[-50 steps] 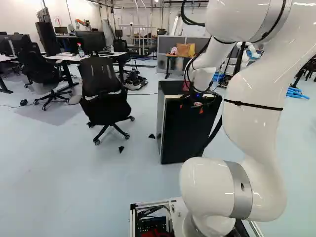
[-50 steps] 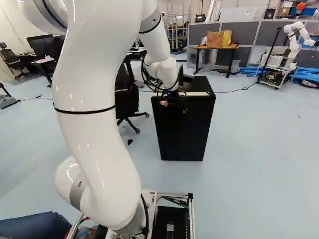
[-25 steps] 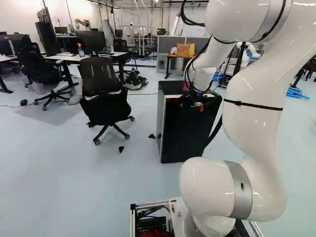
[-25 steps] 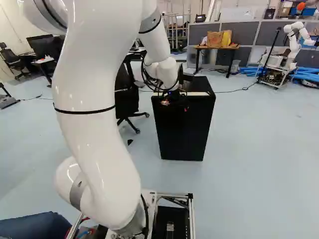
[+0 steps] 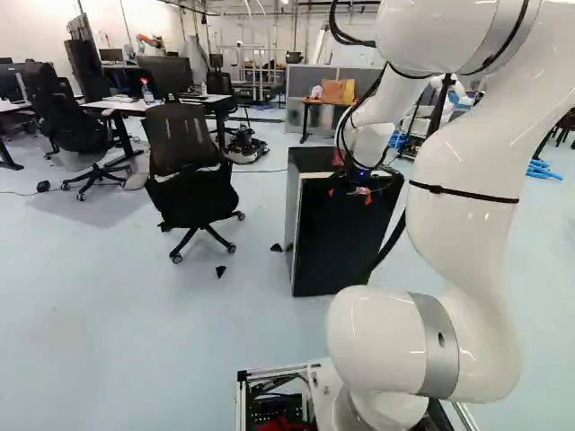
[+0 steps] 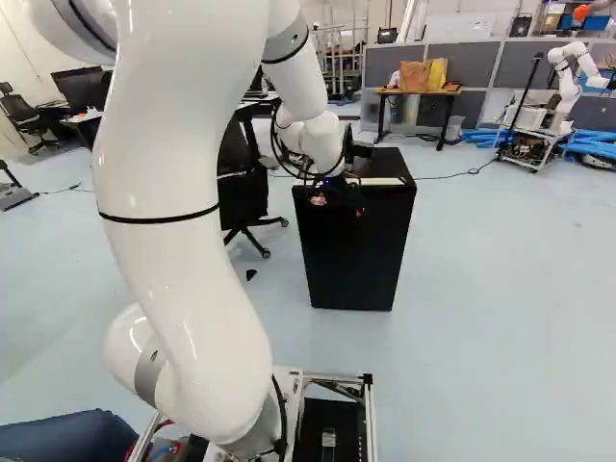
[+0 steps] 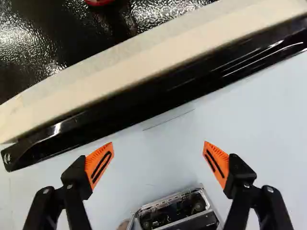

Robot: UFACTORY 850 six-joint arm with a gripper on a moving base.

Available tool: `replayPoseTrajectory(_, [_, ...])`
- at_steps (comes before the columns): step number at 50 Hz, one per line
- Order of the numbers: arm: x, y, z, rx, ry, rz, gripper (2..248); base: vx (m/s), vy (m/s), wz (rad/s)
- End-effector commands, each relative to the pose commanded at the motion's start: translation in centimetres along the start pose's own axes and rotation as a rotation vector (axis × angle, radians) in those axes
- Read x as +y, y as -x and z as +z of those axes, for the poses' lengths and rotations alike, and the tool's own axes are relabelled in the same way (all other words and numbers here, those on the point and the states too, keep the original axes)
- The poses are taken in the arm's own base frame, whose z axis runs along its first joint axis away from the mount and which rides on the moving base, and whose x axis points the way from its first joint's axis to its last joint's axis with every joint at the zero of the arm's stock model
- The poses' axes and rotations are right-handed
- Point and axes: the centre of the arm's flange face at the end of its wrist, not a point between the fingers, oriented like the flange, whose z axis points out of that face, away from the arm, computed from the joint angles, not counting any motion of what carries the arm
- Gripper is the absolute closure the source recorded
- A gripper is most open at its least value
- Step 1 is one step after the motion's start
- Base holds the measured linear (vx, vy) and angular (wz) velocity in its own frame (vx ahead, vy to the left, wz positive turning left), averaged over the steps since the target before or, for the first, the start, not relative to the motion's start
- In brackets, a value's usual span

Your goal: Grab a drink from the fridge

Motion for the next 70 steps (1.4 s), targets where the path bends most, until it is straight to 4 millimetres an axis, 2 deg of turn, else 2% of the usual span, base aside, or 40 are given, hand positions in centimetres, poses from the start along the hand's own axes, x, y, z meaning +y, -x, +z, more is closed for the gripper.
replayPoseTrajectory(41, [0.8,5.9,-3.5,0.122,0.004,0.001,3,0.0,0.0,0.0])
replayPoseTrajectory(52, [0.6,6.2,-4.0,0.187,0.002,-0.005,3,0.0,0.0,0.0])
replayPoseTrajectory(70, [0.5,5.3,-4.3,0.299,0.0,-0.007,3,0.0,0.0,0.0])
